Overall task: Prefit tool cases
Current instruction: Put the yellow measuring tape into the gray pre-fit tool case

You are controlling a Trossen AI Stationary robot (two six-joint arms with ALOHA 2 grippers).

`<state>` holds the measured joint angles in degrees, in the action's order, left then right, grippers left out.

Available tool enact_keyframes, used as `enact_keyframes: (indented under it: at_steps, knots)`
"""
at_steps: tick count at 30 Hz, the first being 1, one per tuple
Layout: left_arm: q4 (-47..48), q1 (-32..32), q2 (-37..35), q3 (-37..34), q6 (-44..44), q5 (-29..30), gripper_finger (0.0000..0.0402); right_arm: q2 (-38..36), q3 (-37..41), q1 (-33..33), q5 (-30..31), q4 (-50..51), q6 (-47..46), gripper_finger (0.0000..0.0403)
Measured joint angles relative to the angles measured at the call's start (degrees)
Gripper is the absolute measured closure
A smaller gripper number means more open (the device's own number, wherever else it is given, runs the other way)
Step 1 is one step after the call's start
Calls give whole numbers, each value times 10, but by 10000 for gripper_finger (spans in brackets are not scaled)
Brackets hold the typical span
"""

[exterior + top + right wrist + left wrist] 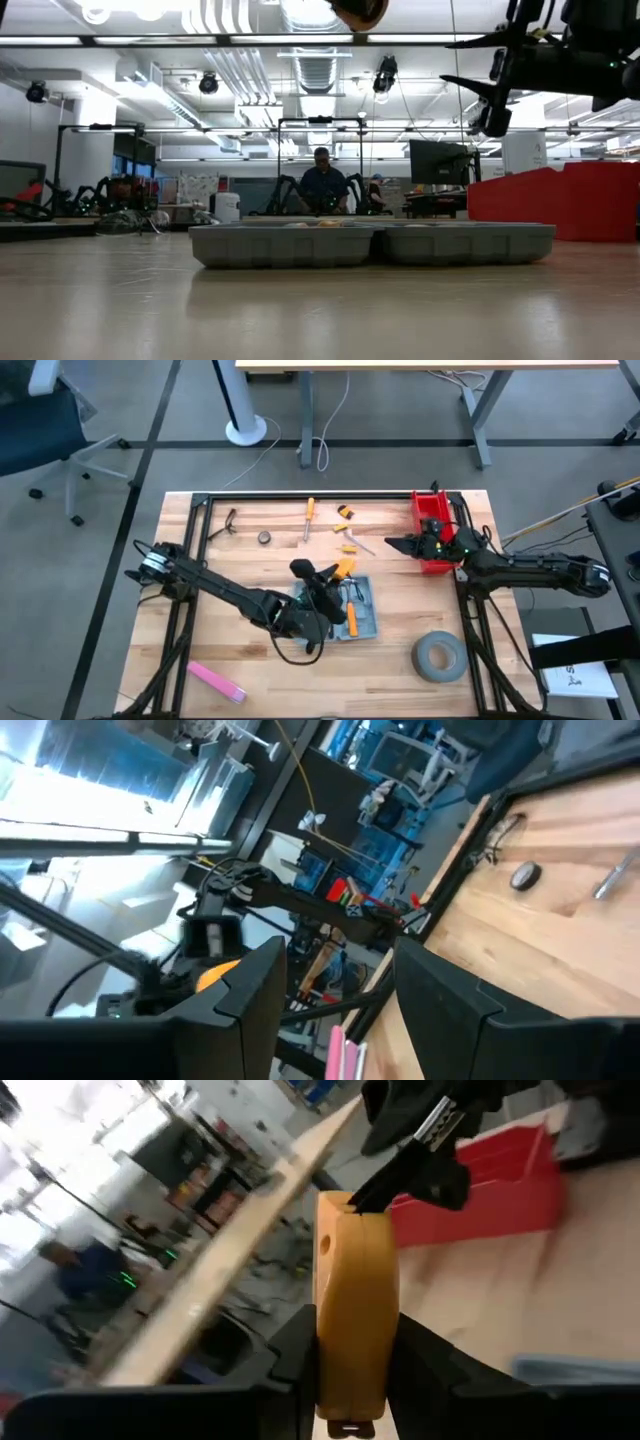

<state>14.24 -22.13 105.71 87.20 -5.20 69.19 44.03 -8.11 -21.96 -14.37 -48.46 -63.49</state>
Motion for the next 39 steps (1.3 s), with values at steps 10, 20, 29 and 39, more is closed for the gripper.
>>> enact_keyframes:
  at_steps: [10, 20, 29, 39]
  knots:
    - [154, -1, 0, 0, 364, -126, 321, -43, 16, 1, -11, 1, 73, 238]
    - [292, -1, -1, 0, 618, -218, 320, -46, 22, 21, -30, 2, 113, 255]
    - [304, 0, -2, -4, 661, -219, 316, -46, 22, 32, -38, 22, 148, 267]
    - [203, 40, 6, -8, 601, -270, 314, -46, 22, 32, -36, 32, 162, 271]
